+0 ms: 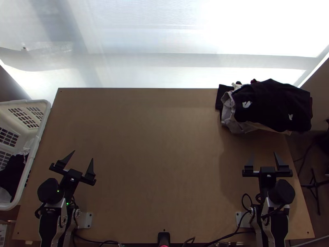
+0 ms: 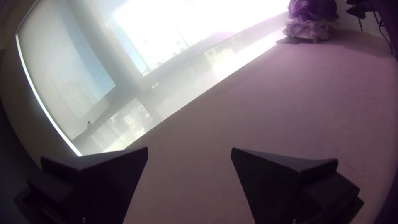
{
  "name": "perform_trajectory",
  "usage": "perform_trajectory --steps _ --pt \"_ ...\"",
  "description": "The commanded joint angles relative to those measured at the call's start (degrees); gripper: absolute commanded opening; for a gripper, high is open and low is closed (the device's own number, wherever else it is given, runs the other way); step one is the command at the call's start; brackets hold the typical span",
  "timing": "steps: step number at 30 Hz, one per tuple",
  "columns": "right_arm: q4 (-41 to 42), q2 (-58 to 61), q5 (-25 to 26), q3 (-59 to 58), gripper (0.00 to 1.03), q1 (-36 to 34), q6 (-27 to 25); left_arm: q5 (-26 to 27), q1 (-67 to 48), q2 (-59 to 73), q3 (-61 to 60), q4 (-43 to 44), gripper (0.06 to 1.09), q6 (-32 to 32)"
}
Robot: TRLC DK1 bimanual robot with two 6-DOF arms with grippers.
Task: Fold the t-shirt
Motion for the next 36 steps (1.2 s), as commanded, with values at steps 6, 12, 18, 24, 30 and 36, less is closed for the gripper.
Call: perform_trajectory --steps 6,12,18,24,30,36 --pt "0.0 0.0 0.1 0.0 0.98 0.0 0.0 0.0 0.0 0.0 0.0 0.1 1.04 0.1" --pt "0.0 0.0 0.1 0.0 0.98 0.0 0.0 0.0 0.0 0.0 0.0 0.1 1.04 0.1" --pt "0.0 0.0 0.1 0.0 0.98 0.0 0.0 0.0 0.0 0.0 0.0 0.1 1.04 0.1" --pt "0.0 0.0 0.0 0.0 0.98 0.5 0.2 0.0 0.0 0.0 0.0 0.0 1.04 0.1" --pt "0.0 0.0 0.0 0.0 0.98 0.5 0.2 0.0 0.0 0.0 0.0 0.1 1.04 0.1" --pt "-0.1 0.0 -0.5 0.0 0.98 1.5 0.3 0.0 0.0 0.0 0.0 0.1 1.04 0.1"
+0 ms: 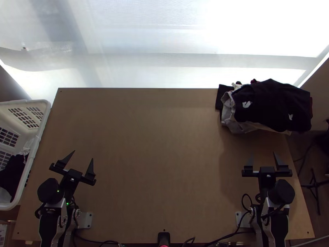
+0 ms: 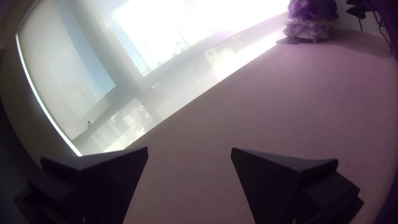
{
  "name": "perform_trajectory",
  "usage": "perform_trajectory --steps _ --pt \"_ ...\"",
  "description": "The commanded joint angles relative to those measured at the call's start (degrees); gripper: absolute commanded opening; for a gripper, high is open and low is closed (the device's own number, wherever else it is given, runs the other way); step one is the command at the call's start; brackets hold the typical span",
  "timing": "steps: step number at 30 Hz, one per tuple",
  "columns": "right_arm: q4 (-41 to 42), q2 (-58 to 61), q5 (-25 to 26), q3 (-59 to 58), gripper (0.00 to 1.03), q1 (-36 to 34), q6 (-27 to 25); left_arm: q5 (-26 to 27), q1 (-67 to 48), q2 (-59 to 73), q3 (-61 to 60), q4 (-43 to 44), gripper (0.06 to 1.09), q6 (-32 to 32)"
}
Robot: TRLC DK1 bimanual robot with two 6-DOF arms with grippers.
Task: Fold the t-shirt
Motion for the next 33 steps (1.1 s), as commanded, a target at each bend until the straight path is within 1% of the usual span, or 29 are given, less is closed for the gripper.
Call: perform_trajectory --steps 1,5,11,13,24,26,29,30,32,33 --pt "-0.1 0.0 -0.5 0.0 0.98 0.8 0.0 0.0 0.0 0.0 0.0 0.0 1.04 0.1" --pt "0.0 -0.1 -0.7 0.1 0.98 1.2 0.5 0.0 0.0 0.0 0.0 0.0 1.04 0.1" --pt "0.0 0.0 -0.8 0.1 0.98 7.1 0.6 0.4 -1.1 0.0 0.0 -0.1 1.04 -0.6" --pt "-0.1 0.0 -0.8 0.0 0.98 7.3 0.5 1.9 -3.2 0.0 0.0 -0.4 1.04 -0.8" --pt "-0.2 0.0 -0.9 0.0 0.98 7.6 0.5 1.9 -4.4 0.0 0.0 -0.4 1.04 -0.8" --pt "-0.1 0.0 -1.0 0.1 0.98 8.3 0.5 1.9 -4.4 0.0 0.0 -0.4 1.04 -0.8" --pt "0.2 -0.1 -1.0 0.2 0.98 11.1 0.5 1.9 -4.6 0.1 0.0 -0.4 1.04 -0.8" --pt "-0.1 -0.1 -1.0 0.1 0.98 11.4 0.5 2.1 -4.5 0.0 0.0 -0.4 1.04 -1.0" --pt "-0.1 -0.1 -1.0 0.1 0.98 11.4 0.5 4.8 -5.1 0.1 0.1 -0.8 1.04 -2.4" --pt "0.2 -0.2 -0.8 0.2 0.98 11.3 -0.3 5.5 -5.6 0.0 0.1 -1.0 1.04 -2.4"
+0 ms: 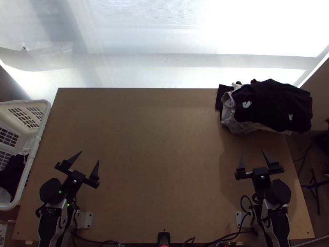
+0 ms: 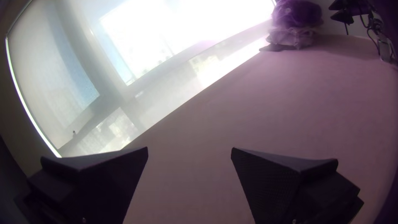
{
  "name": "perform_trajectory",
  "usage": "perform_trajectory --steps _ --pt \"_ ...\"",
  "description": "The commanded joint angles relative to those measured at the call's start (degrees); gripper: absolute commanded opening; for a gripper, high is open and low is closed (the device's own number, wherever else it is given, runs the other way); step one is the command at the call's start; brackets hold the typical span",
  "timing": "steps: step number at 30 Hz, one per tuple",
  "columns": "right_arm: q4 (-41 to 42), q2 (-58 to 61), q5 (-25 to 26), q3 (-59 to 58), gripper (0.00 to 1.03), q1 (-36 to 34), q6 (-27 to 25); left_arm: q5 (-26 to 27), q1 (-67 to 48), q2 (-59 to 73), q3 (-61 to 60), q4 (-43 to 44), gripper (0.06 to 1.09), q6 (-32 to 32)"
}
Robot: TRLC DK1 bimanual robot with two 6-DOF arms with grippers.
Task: Fold the t-shirt
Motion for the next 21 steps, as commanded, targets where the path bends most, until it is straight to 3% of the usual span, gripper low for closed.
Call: perform_trajectory --steps 1,6,8,12,15,17,21 --pt "0.3 -0.1 0.0 0.0 0.98 1.4 -2.2 3.0 -1.5 0.1 0.1 -0.5 1.04 -1.2" --pt "-0.3 0.3 0.0 -0.1 0.98 -0.7 -2.4 2.8 -2.9 0.0 0.1 0.1 1.04 -0.9" --pt "-0.2 1.3 0.0 -0.1 0.98 -0.8 -2.4 0.1 -1.5 -0.1 0.0 0.6 1.04 1.1" --pt "2.9 1.7 0.1 0.1 0.98 -0.7 -3.1 0.4 -1.5 0.0 0.0 1.0 1.04 -3.3" --pt "5.3 1.8 0.7 1.3 0.98 -1.4 -4.7 -0.2 1.0 0.3 0.1 7.5 1.04 -9.0" --pt "6.0 2.9 0.7 4.1 0.98 -1.1 -5.7 -5.7 0.5 0.1 0.5 10.8 1.04 -10.6" --pt "6.7 17.3 6.6 16.4 0.98 -0.5 -6.9 -15.8 1.5 7.8 8.6 15.8 1.04 -13.6"
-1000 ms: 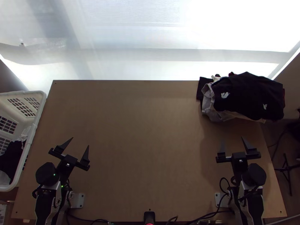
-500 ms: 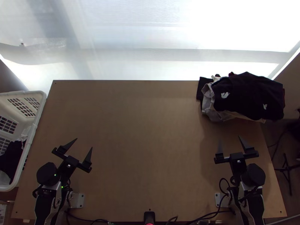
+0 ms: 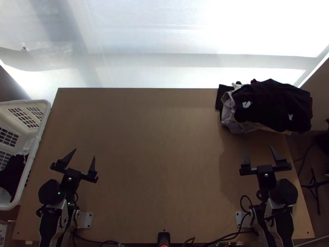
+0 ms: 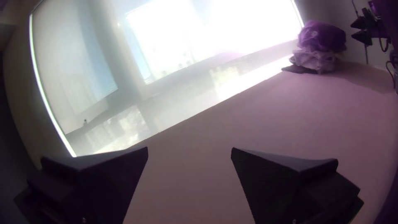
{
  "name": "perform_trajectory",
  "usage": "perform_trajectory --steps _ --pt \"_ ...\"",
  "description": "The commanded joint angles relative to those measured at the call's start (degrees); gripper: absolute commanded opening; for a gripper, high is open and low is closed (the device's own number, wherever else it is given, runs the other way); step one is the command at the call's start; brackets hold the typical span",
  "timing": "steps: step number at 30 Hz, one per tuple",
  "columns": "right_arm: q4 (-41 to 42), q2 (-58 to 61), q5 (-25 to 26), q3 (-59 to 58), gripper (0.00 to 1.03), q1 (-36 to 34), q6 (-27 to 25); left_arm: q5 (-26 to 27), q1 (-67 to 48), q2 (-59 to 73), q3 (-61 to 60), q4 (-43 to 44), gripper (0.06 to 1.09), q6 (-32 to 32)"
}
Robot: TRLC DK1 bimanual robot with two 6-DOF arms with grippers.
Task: Fold the t-shirt
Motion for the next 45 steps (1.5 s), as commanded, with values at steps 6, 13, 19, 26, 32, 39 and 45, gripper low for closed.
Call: perform_trajectory --steps 6,13,19,26,32,39,45 --pt "-10.7 30.7 4.9 35.2 0.98 -1.3 5.3 -15.8 17.7 30.5 29.1 3.0 1.04 -15.1" --pt "-31.6 48.3 5.4 64.3 0.98 -0.4 12.6 -12.3 32.7 47.4 54.9 -19.0 1.04 -21.1" --pt "-50.4 61.0 5.8 90.7 0.98 5.2 18.0 1.5 45.4 59.8 67.1 -31.8 1.04 -19.1" --pt "-59.2 65.9 5.7 103.4 0.98 7.6 18.1 5.1 55.6 78.2 77.2 -39.1 1.04 -13.0" --pt "-62.2 65.9 5.9 105.6 0.98 9.6 16.1 5.1 60.0 95.8 86.3 -43.4 1.04 -5.8" --pt "-64.5 67.0 5.9 104.7 0.98 8.8 16.1 4.1 61.0 110.3 91.8 -43.2 1.04 2.5" --pt "-65.0 68.9 6.0 104.8 0.98 8.6 15.8 4.3 61.3 123.6 102.8 -43.8 1.04 8.1"
